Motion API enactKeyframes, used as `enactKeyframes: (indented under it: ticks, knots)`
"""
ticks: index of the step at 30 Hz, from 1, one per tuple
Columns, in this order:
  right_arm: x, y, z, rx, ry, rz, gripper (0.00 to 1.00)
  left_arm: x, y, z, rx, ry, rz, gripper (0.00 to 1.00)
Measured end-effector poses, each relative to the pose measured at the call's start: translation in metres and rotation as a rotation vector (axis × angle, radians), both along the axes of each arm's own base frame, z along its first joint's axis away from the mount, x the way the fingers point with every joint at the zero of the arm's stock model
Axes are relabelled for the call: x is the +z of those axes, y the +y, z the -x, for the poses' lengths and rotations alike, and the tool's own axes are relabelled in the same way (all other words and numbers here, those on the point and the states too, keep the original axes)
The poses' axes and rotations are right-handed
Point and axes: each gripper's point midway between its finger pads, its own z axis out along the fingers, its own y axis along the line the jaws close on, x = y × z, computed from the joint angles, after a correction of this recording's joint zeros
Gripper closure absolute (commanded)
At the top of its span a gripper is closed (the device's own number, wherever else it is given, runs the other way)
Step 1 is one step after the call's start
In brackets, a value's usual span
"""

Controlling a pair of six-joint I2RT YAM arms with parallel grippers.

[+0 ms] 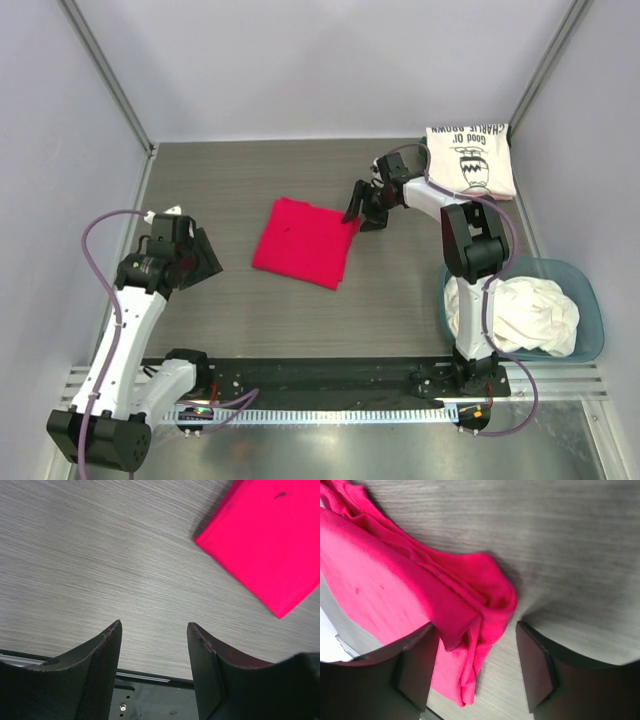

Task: Fold and stack the t-shirts
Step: Neatly place the folded tshirt to the corner

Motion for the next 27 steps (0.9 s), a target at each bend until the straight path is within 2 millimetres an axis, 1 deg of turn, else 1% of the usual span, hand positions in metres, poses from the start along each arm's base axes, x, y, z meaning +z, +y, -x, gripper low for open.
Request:
enactKeyframes:
  ticks: [6, 11, 13, 14, 16, 19, 20, 24, 27]
  knots:
    - [-0.004, 0.003, -0.007, 0.028, -0.022, -0.047, 0.5, -0.002, 0.002, -0.001, 0.022, 0.006, -0.003, 0.44]
    - [-0.008, 0.007, -0.008, 0.051, -0.05, -0.126, 0.57, -0.002, 0.004, -0.001, 0.031, 0.004, -0.011, 0.44]
    - [-0.008, 0.01, -0.008, 0.06, -0.063, -0.16, 0.61, -0.002, 0.004, -0.002, 0.034, 0.003, -0.013, 0.45]
    - [-0.009, 0.012, -0.008, 0.067, -0.07, -0.181, 0.66, -0.002, 0.005, -0.002, 0.035, 0.004, -0.014, 0.45]
    - [-0.011, 0.016, -0.006, 0.075, -0.077, -0.221, 0.7, -0.003, 0.005, -0.002, 0.036, 0.007, -0.016, 0.45]
    - [-0.015, 0.025, -0.003, 0.086, -0.084, -0.295, 0.87, -0.004, 0.005, -0.002, 0.037, 0.013, -0.018, 0.45]
    - [-0.015, 0.027, -0.002, 0.088, -0.083, -0.32, 0.99, -0.005, 0.005, -0.002, 0.038, 0.015, -0.018, 0.45]
    - [-0.016, 0.035, 0.002, 0.085, -0.076, -0.399, 0.99, -0.005, 0.006, -0.003, 0.043, 0.015, -0.022, 0.46]
    - [-0.015, 0.036, 0.003, 0.081, -0.067, -0.406, 0.99, -0.005, 0.007, -0.003, 0.047, 0.014, -0.025, 0.46]
